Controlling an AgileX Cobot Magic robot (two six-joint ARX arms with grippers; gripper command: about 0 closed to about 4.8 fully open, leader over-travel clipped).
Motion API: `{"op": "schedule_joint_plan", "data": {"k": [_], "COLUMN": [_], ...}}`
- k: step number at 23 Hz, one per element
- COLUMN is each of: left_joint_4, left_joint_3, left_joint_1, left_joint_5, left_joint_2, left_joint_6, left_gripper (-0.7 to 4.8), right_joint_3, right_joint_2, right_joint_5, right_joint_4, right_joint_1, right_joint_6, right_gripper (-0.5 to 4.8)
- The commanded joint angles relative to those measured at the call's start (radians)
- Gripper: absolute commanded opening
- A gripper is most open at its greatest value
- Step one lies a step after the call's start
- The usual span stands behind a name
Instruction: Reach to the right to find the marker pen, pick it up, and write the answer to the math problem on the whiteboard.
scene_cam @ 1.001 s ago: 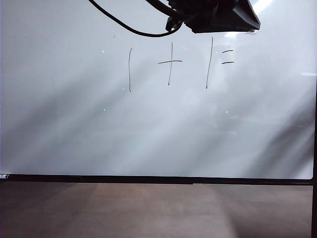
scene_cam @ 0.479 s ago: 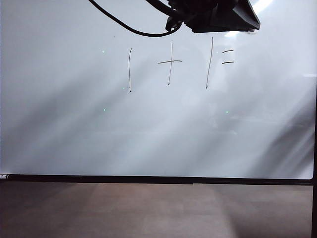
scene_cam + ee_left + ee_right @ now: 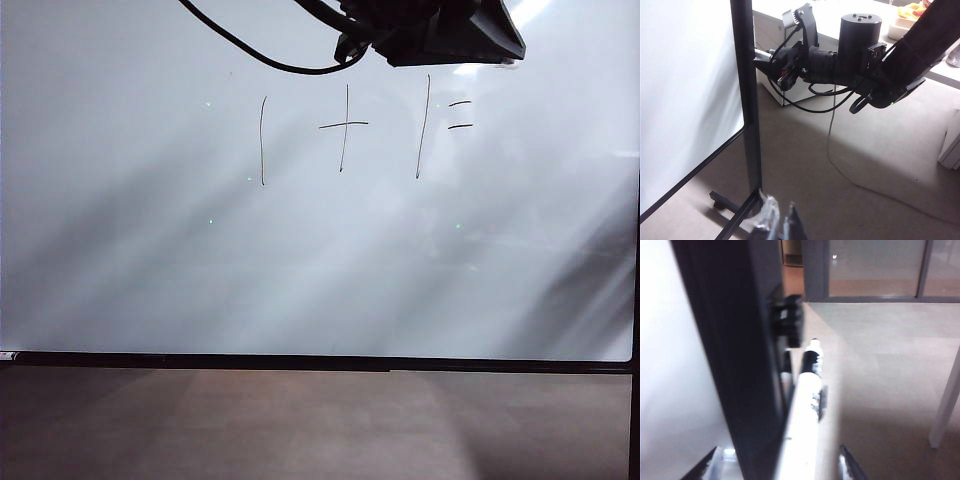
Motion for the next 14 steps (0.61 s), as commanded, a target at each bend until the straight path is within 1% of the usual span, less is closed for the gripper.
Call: {"op": "schedule_joint_plan", "data": {"k": [1,4,8,9,12,13,14], "left_joint_4": [0.006,0.006,0.006,0.006,0.006,0.006,0.006], "left_joint_3": [0.002,0.002,0.002,0.002,0.002,0.002,0.002], "left_joint_1": [0.001,0.001,0.001,0.001,0.001,0.001,0.001], "left_joint_5": [0.003,0.003,0.003,0.003,0.003,0.003,0.003], "left_joint_2": [-0.003,-0.003,-0.003,-0.003,-0.003,-0.003,-0.003], "left_joint_6": [-0.003,-0.003,-0.003,-0.003,-0.003,-0.003,-0.003], "left_gripper": [0.27,0.27,0.27,0.27,0.27,0.27,0.27], "right_joint_3": [0.003,0.003,0.003,0.003,0.004,0.004,0.004], "right_joint_2": [-0.003,-0.003,-0.003,-0.003,-0.003,-0.003,-0.003], "right_joint_5": [0.011,0.018,0.018,0.018,0.019,0.019,0.022], "right_joint_4": [0.011,0.014,0.014,0.014,0.014,0.014,0.015], "right_joint_1": [0.001,0.001,0.001,0.001,0.001,0.001,0.001], "right_joint_6": [-0.016,-0.016,-0.017,-0.017,-0.017,-0.017,-0.017], "right_gripper": [2.69,2.69,2.24,1.99,1.9,1.31,1.01]}}
